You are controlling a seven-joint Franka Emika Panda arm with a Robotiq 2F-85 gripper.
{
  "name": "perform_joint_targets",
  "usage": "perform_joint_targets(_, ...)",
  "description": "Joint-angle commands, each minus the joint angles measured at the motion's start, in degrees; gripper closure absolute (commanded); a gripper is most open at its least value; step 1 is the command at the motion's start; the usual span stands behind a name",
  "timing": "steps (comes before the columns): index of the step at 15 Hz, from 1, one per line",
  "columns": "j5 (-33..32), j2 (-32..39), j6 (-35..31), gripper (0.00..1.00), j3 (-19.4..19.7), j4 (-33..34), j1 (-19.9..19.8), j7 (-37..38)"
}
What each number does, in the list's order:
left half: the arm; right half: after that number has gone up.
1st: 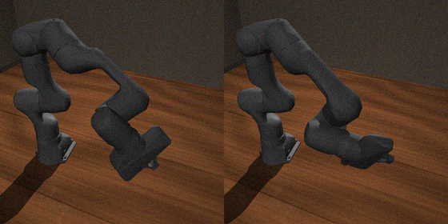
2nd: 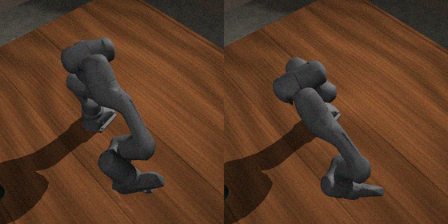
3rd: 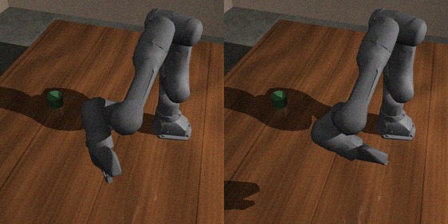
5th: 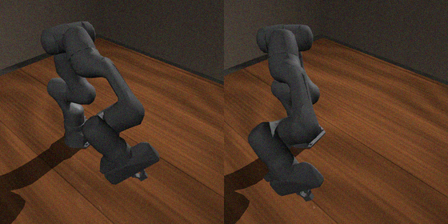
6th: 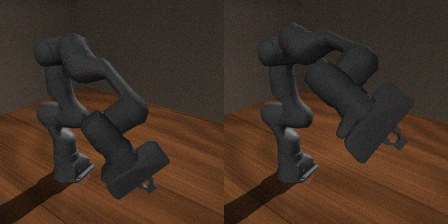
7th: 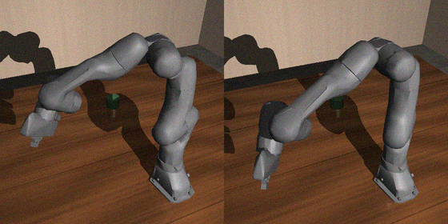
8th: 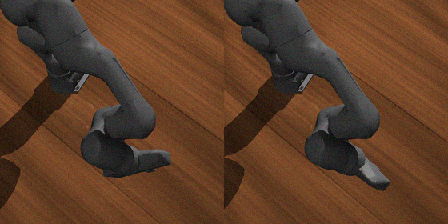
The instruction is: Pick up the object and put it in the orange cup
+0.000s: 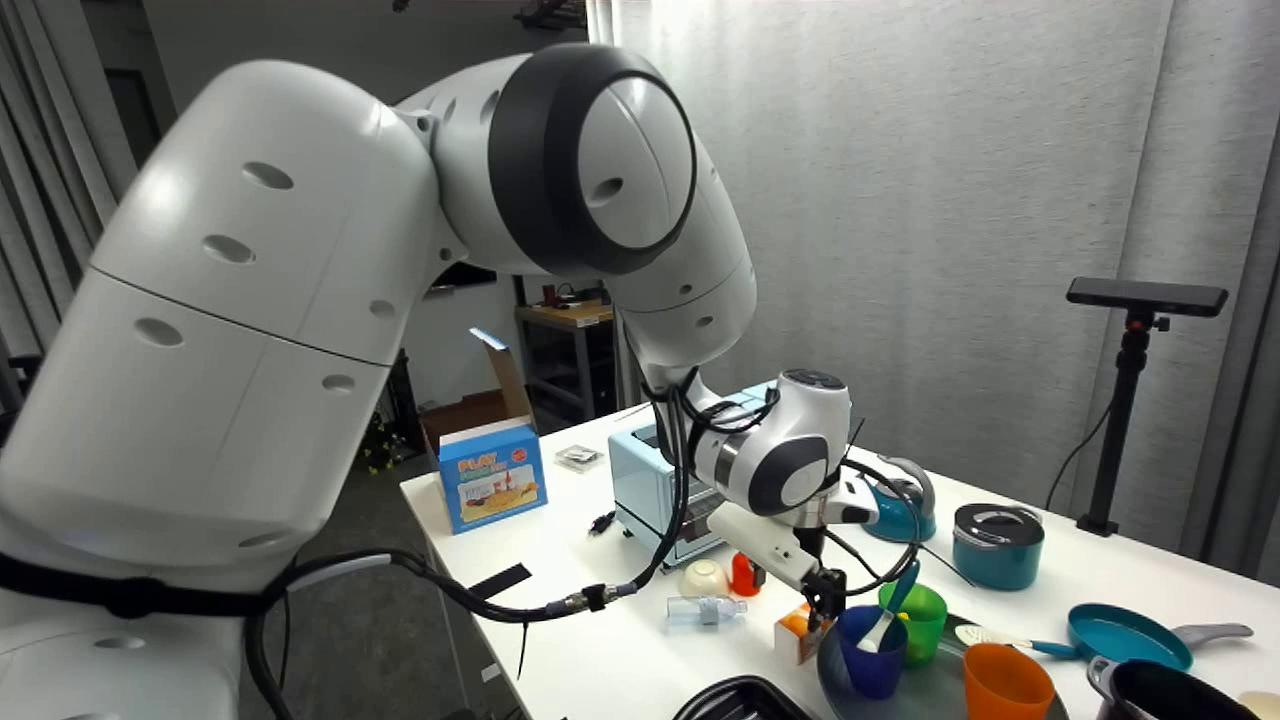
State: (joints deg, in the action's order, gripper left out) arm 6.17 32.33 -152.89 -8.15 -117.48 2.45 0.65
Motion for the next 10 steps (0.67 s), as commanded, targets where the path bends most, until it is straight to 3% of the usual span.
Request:
perform_joint_targets(1,1.88,-0.11,-0.77,0.00,-0.41,-0.64,-1.16,-1.01)
perform_joint_targets(10,1.42,0.92,0.21,0.00,-0.93,0.78,-0.79,-1.24)
